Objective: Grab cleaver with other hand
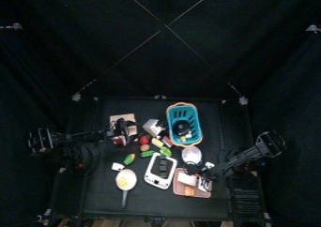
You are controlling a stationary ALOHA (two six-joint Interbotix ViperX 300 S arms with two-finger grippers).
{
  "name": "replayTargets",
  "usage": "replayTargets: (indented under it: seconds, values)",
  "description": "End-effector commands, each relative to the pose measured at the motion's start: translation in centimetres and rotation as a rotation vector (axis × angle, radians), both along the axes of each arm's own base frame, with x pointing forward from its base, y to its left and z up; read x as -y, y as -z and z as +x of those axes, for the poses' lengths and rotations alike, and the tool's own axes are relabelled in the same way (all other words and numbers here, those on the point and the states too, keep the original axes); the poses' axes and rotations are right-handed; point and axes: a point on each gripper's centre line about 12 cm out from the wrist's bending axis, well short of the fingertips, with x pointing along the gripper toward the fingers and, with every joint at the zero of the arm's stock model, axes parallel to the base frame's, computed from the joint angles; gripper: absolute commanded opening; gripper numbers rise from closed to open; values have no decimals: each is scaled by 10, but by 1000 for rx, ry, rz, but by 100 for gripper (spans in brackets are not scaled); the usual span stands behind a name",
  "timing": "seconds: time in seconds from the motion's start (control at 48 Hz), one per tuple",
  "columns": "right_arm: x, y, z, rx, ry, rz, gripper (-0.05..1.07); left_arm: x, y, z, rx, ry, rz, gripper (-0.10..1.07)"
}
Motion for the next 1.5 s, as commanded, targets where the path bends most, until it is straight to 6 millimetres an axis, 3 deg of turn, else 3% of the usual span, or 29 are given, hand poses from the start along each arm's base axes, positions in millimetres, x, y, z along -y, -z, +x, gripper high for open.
replayTargets:
  seconds: [0.0,0.104,0.292,0.542,0.833,1.188,1.479]
  values:
    - [1,-16,7,62,-8,4,55,1,-11,3,40,8,16,98]
    - [7,-26,14,110,-28,-29,55,6,-25,9,86,34,31,97]
    - [23,-49,27,204,-74,-128,55,43,-52,22,182,145,20,97]
    - [62,-75,45,323,-72,-305,55,72,-73,30,300,132,-177,98]
    - [94,-87,75,363,-87,-487,55,83,-71,38,324,53,-374,98]
    - [102,-97,106,399,-153,-625,55,98,-54,70,250,75,-509,98]
    - [107,-100,116,384,-145,-656,55,106,-42,85,214,114,-563,98]
